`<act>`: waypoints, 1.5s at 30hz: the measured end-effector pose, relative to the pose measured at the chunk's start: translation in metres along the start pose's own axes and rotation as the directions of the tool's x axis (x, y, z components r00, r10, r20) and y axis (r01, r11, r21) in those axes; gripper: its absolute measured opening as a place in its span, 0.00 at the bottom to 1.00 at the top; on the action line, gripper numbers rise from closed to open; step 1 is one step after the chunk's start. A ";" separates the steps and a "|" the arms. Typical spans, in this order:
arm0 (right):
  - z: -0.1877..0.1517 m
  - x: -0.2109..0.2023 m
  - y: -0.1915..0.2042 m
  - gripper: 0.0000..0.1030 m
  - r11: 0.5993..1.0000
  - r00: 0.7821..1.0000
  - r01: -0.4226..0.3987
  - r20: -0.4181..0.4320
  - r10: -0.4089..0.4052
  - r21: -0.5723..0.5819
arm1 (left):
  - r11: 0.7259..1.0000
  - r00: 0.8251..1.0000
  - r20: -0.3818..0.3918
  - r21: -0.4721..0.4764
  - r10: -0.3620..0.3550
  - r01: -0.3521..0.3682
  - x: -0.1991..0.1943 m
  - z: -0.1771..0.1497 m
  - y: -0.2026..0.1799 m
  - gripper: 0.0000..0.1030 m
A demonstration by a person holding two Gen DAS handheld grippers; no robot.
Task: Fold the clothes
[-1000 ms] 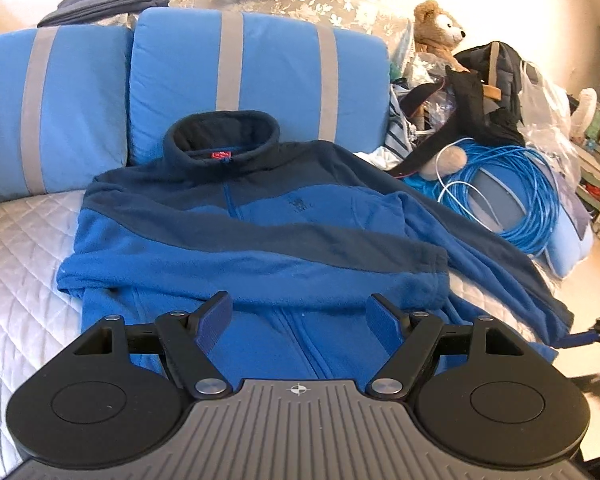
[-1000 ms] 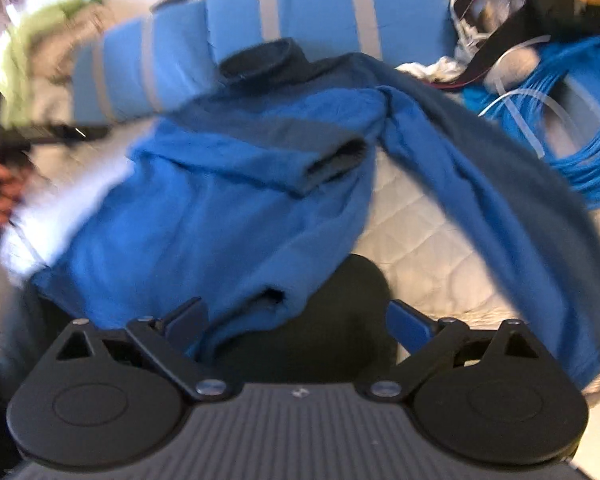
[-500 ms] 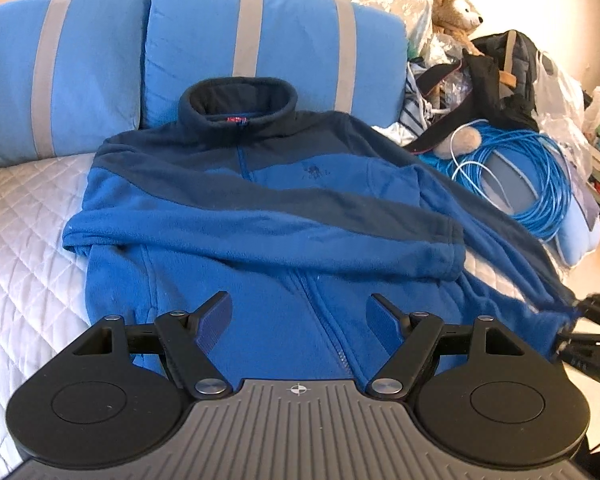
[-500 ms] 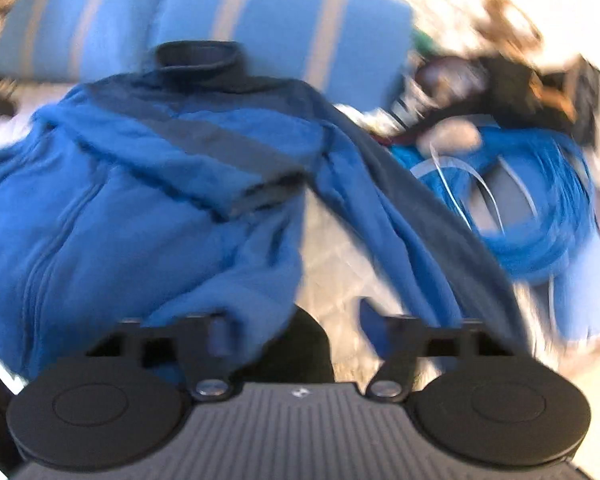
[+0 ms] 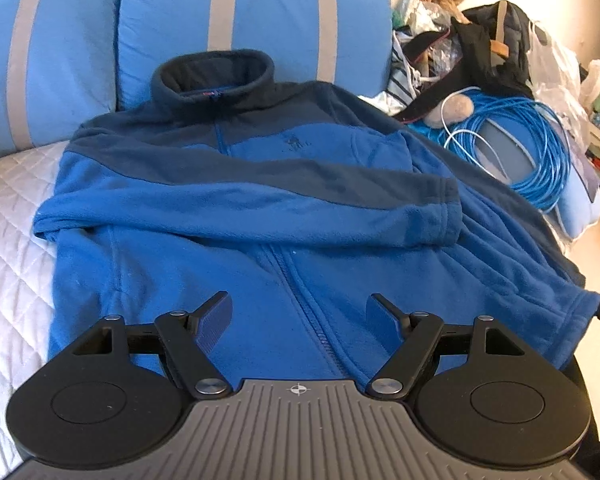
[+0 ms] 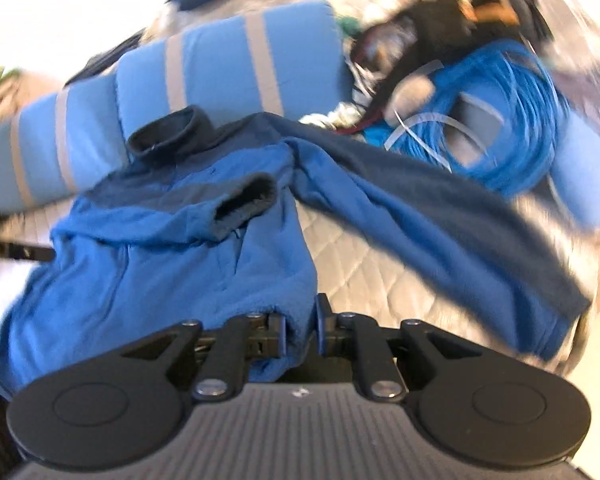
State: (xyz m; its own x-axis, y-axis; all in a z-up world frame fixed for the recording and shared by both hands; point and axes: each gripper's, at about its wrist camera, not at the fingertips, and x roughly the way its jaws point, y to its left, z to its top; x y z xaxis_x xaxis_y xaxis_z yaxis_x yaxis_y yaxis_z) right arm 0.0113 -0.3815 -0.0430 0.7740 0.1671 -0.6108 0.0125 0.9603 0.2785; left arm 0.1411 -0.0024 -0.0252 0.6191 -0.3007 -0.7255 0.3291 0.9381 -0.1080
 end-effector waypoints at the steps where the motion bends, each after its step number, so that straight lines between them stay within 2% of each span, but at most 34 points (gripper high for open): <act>1: -0.003 0.001 -0.009 0.13 0.997 1.000 -0.015 -0.011 0.016 0.069 | 1.000 1.000 -0.003 0.005 -0.002 0.002 0.001 0.000 -0.001 0.71; 3: -0.010 0.001 -0.026 0.13 0.981 0.998 -0.053 -0.012 0.056 0.186 | 1.000 1.000 -0.008 0.013 -0.005 0.005 0.002 0.000 -0.003 0.71; 5: -0.018 0.001 -0.042 0.13 0.947 0.995 -0.098 -0.003 0.104 0.305 | 1.000 1.000 -0.015 0.016 -0.005 0.005 0.004 0.000 -0.004 0.71; 6: -0.023 0.001 -0.050 0.13 0.920 0.991 -0.125 0.005 0.133 0.371 | 1.000 1.000 -0.017 0.015 -0.005 0.005 0.005 0.000 -0.003 0.71; 8: -0.034 0.006 -0.069 0.13 0.837 0.979 -0.183 0.016 0.204 0.515 | 1.000 1.000 -0.022 0.012 -0.006 0.007 0.007 0.000 -0.003 0.71; 9: -0.037 0.009 -0.074 0.13 0.815 0.974 -0.197 0.014 0.226 0.545 | 1.000 1.000 -0.024 0.010 -0.009 0.009 0.008 0.000 -0.003 0.71; 10: -0.036 0.008 -0.074 0.13 0.826 0.974 -0.200 0.013 0.228 0.527 | 1.000 1.000 -0.026 0.007 -0.012 0.012 0.009 -0.001 -0.003 0.71; 11: -0.033 0.006 -0.068 0.14 0.858 0.978 -0.185 0.003 0.209 0.478 | 1.000 1.000 -0.028 0.005 -0.012 0.012 0.010 -0.001 -0.003 0.71; 12: -0.029 0.004 -0.060 0.26 0.893 0.983 -0.162 -0.010 0.183 0.421 | 1.000 1.000 -0.029 0.004 -0.012 0.012 0.011 -0.001 -0.004 0.71; 13: -0.025 0.002 -0.051 0.31 0.928 0.989 -0.127 -0.023 0.144 0.350 | 1.000 0.999 -0.031 0.003 -0.012 0.012 0.011 -0.001 -0.005 0.71; 14: -0.022 0.001 -0.043 0.46 0.958 0.995 -0.086 -0.034 0.099 0.272 | 1.000 0.999 -0.032 0.002 -0.012 0.012 0.012 -0.001 -0.005 0.71; 15: -0.019 -0.001 -0.032 0.52 0.983 0.998 -0.044 -0.032 0.050 0.176 | 1.000 0.999 -0.032 0.005 -0.014 0.014 0.012 -0.002 -0.006 0.71; 17: -0.016 -0.002 -0.008 0.58 0.998 0.999 0.040 -0.014 -0.041 -0.057 | 1.000 0.999 -0.034 0.014 -0.017 0.018 0.013 -0.003 -0.008 0.71; 18: -0.016 -0.002 0.005 0.60 0.979 0.996 0.084 0.009 -0.084 -0.184 | 1.000 0.999 -0.036 0.018 -0.019 0.020 0.013 -0.003 -0.009 0.71; 19: -0.017 -0.001 0.017 0.61 0.942 0.993 0.120 0.033 -0.116 -0.313 | 1.000 0.999 -0.038 0.020 -0.021 0.021 0.014 -0.004 -0.010 0.71; 21: -0.024 0.004 0.041 0.61 0.820 0.985 0.172 0.075 -0.157 -0.546 | 0.999 0.999 -0.044 0.023 -0.023 0.024 0.017 -0.006 -0.012 0.71; 23: -0.036 0.008 0.060 0.60 0.642 0.978 0.208 0.133 -0.164 -0.738 | 0.999 0.999 -0.047 0.023 -0.026 0.027 0.021 -0.007 -0.014 0.71; 25: -0.051 0.012 0.074 0.58 0.423 0.975 0.217 0.175 -0.136 -0.880 | 0.999 0.998 -0.048 0.022 -0.031 0.032 0.030 -0.009 -0.016 0.71; 26: -0.056 0.013 0.076 0.40 0.371 0.977 0.208 0.175 -0.120 -0.905 | 0.999 0.998 -0.048 0.020 -0.033 0.034 0.035 -0.008 -0.016 0.71; 27: -0.059 0.013 0.077 0.06 0.338 0.980 0.197 0.171 -0.106 -0.920 | 0.999 0.998 -0.046 0.021 -0.035 0.036 0.042 -0.008 -0.017 0.71; 28: -0.063 0.013 0.078 0.05 0.305 0.982 0.186 0.166 -0.091 -0.934 | 0.999 0.998 -0.043 0.023 -0.037 0.038 0.050 -0.007 -0.019 0.71; 30: -0.064 0.009 0.077 0.04 0.310 0.981 0.192 0.177 -0.077 -0.931 | 0.999 0.999 -0.041 0.031 -0.023 0.024 0.066 -0.007 -0.022 0.71; 34: -0.064 -0.007 0.073 0.03 0.408 0.968 0.250 0.238 -0.080 -0.878 | 0.997 0.994 -0.093 0.063 0.053 -0.047 0.104 -0.014 -0.023 0.72; 35: -0.066 -0.010 0.073 0.03 0.429 0.965 0.258 0.248 -0.081 -0.866 | 0.996 0.995 -0.075 0.078 0.058 -0.052 0.108 -0.017 -0.023 0.75; 38: -0.075 -0.014 0.070 0.03 0.487 0.962 0.268 0.261 -0.084 -0.831 | 0.993 0.996 -0.050 0.104 0.068 -0.063 0.110 -0.021 -0.025 0.77; 41: -0.081 -0.011 0.063 0.03 0.534 0.963 0.262 0.249 -0.099 -0.803 | 0.992 0.996 -0.058 0.109 0.066 -0.059 0.109 -0.020 -0.023 0.77; 45: -0.083 -0.010 0.054 0.03 0.628 0.969 0.242 0.221 -0.112 -0.740 | 0.993 0.996 -0.073 0.107 0.056 -0.048 0.110 -0.016 -0.020 0.77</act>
State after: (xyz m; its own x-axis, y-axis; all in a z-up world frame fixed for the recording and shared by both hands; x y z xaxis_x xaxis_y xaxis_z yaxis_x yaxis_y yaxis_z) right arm -0.0489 -0.3127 -0.0834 0.8885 0.0047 -0.4589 -0.2735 0.8084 -0.5212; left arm 0.1912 -0.0519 -0.1134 0.5828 -0.2340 -0.7782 0.3729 0.9279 0.0003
